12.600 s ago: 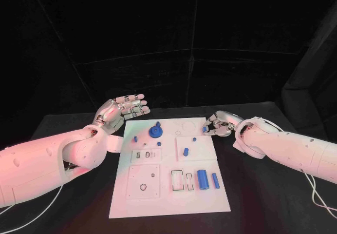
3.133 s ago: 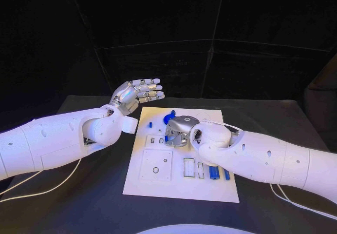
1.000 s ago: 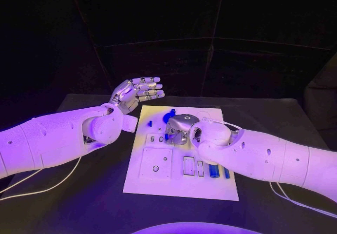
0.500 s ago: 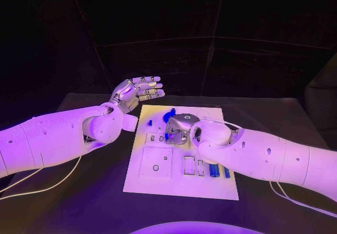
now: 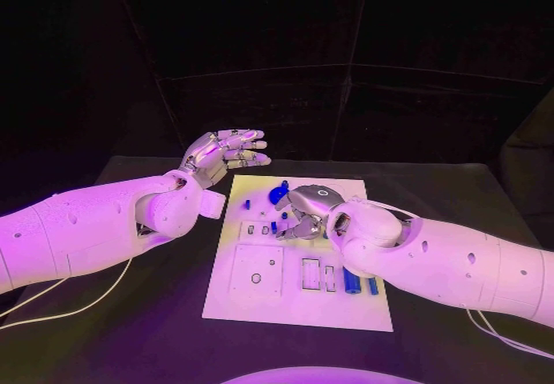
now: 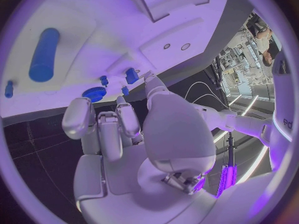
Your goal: Assemble the parts on the task board
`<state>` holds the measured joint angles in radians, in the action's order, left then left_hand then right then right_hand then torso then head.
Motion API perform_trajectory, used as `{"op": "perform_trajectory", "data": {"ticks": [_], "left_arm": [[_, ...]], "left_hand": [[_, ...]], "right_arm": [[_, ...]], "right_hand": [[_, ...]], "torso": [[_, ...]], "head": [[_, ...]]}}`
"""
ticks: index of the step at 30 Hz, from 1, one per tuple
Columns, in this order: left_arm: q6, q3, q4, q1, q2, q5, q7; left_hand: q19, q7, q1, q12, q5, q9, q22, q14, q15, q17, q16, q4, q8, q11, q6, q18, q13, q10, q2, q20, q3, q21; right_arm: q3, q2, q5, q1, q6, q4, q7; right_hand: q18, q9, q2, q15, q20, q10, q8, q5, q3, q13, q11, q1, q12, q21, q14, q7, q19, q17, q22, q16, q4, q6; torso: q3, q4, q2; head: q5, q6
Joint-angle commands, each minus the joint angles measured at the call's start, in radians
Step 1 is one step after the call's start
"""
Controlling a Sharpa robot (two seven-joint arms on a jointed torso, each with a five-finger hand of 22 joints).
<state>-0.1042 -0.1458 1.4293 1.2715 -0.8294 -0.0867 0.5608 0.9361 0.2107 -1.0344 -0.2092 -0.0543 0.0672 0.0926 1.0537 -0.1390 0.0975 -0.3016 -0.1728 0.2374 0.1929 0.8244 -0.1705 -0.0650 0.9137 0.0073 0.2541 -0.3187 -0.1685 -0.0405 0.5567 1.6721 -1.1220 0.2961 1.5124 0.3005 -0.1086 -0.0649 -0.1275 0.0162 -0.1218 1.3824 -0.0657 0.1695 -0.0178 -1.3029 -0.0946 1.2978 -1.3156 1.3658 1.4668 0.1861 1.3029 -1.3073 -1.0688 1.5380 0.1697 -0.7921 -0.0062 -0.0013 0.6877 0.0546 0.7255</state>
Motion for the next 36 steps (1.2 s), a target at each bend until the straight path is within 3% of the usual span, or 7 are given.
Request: {"op": "perform_trajectory", "data": {"ticks": [1, 10, 16, 23, 26, 31, 36], "left_arm": [[0.053, 0.001, -0.015, 0.002, 0.000, 0.051, 0.013], [0.095, 0.001, -0.059, 0.001, -0.006, 0.204, -0.094], [0.150, 0.001, -0.051, 0.005, -0.026, 0.465, -0.333], [0.218, 0.001, -0.069, 0.033, -0.012, 0.709, -0.545], [0.259, 0.001, -0.083, 0.047, 0.007, 0.826, -0.632], [0.292, 0.001, -0.105, 0.057, 0.049, 0.949, -0.764], [0.313, 0.001, -0.141, 0.060, 0.109, 0.993, -0.884]], "left_hand": [[0.047, 0.030, -0.015, -0.005, -0.005, -0.002, 0.007, 0.060, 0.016, 0.016, -0.024, 0.004, 0.000, -0.010, 0.014, -0.016, -0.001, 0.028, 0.007, -0.018, 0.023, -0.018], [0.342, -0.055, -0.021, -0.116, -0.006, 0.006, 0.072, 0.430, 0.137, 0.157, -0.245, 0.025, 0.021, -0.119, 0.119, -0.011, -0.053, 0.327, 0.030, -0.138, 0.063, -0.165], [0.576, -0.105, -0.023, -0.208, -0.008, 0.018, 0.441, 0.496, 0.198, 1.211, -1.126, 0.059, 0.037, -0.165, 0.162, 0.031, -0.156, 0.444, 0.025, -0.212, 0.103, -0.589], [0.537, -0.090, -0.063, -0.201, -0.007, 0.025, 0.292, 0.433, 0.188, 1.071, -1.043, 0.072, 0.045, -0.161, 0.142, 0.000, -0.195, 0.370, 0.054, -0.215, 0.094, -0.494], [0.598, -0.100, -0.070, -0.241, -0.007, 0.033, 0.750, 0.480, 0.195, 1.268, -1.160, 0.087, 0.061, -0.170, 0.148, 0.062, -0.229, 0.410, 0.071, -0.219, 0.080, -0.865], [0.591, -0.118, 0.012, -0.352, -0.011, 0.056, 0.837, 0.507, 0.202, 1.414, -1.241, 0.173, 0.105, -0.185, 0.169, 0.071, -0.320, 0.446, 0.044, -0.225, 0.150, -0.948], [0.560, -0.153, 0.030, -0.922, -0.014, 0.161, 0.860, 0.517, 0.235, 1.473, -1.269, 0.281, 0.261, -0.211, 0.168, 0.067, -0.914, 0.499, 0.047, -0.236, 0.272, -0.973]], "right_arm": [[0.002, 0.029, -0.033, -0.007, 0.114, 0.034, -0.083], [0.013, 0.162, -0.393, -0.065, 0.023, 0.103, -0.208], [0.015, 0.242, -0.540, -0.113, -0.007, 0.094, -0.261], [0.015, 0.294, -0.647, -0.138, 0.011, 0.051, -0.297], [0.015, 0.304, -0.666, -0.142, 0.019, 0.034, -0.298], [0.015, 0.316, -0.658, -0.146, 0.025, 0.033, -0.287], [0.015, 0.316, -0.636, -0.147, 0.028, 0.034, -0.270]], "right_hand": [[0.012, -0.001, -0.002, 0.003, -0.005, -0.002, -0.003, 0.006, 0.006, 0.003, -0.001, 0.016, -0.003, -0.007, 0.083, -0.003, -0.006, -0.172, 0.007, -0.006, 0.019, 0.014], [-0.045, -0.014, 0.051, -0.012, 0.009, -0.158, -0.045, 0.044, -0.009, 0.178, 0.013, 0.103, 0.171, -0.177, 0.016, -0.017, -0.197, 0.066, 0.334, -0.139, 0.025, -0.079], [-0.052, -0.013, 0.080, -0.014, 0.010, -0.198, -0.061, 0.058, -0.017, 0.232, 0.015, 0.132, 0.212, -0.226, 0.010, -0.018, -0.220, 0.109, 0.392, -0.176, 0.006, -0.100], [-0.065, -0.009, 0.089, -0.017, 0.013, -0.246, -0.069, 0.068, -0.012, 0.303, 0.016, 0.140, 0.267, -0.291, -0.008, -0.019, -0.254, 0.193, 0.484, -0.242, 0.000, -0.098], [-0.066, -0.009, 0.091, -0.017, 0.014, -0.248, -0.071, 0.073, -0.012, 0.311, 0.017, 0.143, 0.270, -0.298, -0.007, -0.019, -0.253, 0.200, 0.491, -0.249, -0.002, -0.099], [-0.068, -0.007, 0.082, -0.020, 0.017, -0.253, -0.078, 0.135, -0.004, 0.338, 0.020, 0.145, 0.279, -0.326, -0.005, -0.021, -0.249, 0.224, 0.520, -0.276, -0.007, -0.094], [-0.068, -0.006, 0.078, -0.021, 0.019, -0.250, -0.080, 0.155, -0.001, 0.344, 0.020, 0.144, 0.277, -0.332, -0.003, -0.021, -0.243, 0.229, 0.524, -0.284, -0.006, -0.092]], "torso": [[0.0015, -0.0050, -0.005], [0.0129, -0.0091, -0.031], [0.0210, -0.0133, -0.055], [0.0260, -0.0182, -0.073], [0.0271, -0.0201, -0.079], [0.0321, -0.0220, -0.083], [0.0294, -0.0208, -0.083]], "head": [[0.005, -0.006], [0.012, -0.008], [0.021, -0.001], [0.023, 0.002], [0.025, 0.007], [0.032, 0.009], [0.032, 0.009]]}}
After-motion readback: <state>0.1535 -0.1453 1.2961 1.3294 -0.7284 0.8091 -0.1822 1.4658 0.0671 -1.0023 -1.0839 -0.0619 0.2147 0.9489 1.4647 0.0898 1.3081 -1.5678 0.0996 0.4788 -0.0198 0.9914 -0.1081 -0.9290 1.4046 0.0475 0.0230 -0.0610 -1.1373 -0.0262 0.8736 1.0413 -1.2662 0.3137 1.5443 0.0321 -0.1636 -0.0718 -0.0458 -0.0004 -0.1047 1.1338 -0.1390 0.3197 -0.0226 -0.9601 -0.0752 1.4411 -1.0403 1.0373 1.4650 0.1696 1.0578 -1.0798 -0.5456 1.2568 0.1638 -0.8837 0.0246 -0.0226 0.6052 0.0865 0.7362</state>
